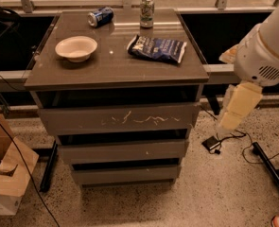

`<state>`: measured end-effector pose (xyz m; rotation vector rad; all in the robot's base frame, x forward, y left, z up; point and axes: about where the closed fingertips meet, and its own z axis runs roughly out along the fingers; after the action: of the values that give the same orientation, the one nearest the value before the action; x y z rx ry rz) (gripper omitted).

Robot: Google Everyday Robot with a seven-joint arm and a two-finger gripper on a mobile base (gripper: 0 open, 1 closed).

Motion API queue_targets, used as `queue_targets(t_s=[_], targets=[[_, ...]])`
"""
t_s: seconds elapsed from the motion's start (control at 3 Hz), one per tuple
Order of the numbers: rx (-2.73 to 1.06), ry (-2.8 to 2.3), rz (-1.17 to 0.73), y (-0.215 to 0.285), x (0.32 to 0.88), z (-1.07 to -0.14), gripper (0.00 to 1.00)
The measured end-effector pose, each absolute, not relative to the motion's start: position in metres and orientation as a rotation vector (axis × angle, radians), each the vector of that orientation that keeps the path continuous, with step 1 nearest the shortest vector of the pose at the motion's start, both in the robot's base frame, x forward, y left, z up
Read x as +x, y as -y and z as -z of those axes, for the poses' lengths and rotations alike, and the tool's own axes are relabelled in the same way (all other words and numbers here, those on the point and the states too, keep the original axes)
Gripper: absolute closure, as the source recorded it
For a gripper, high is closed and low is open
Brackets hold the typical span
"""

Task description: Open middle drawer

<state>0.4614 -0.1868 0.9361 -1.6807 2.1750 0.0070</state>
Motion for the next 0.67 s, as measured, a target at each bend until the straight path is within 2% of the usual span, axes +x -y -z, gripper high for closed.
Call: queue_targets(t_s=[0.33, 0.67], targets=[[-1.65, -2.13, -0.13, 0.1758, 0.4813, -0.8936, 0.0], [-1.649, -2.129, -0.128, 0.1757, 0.4815, -0.8939, 0.0]])
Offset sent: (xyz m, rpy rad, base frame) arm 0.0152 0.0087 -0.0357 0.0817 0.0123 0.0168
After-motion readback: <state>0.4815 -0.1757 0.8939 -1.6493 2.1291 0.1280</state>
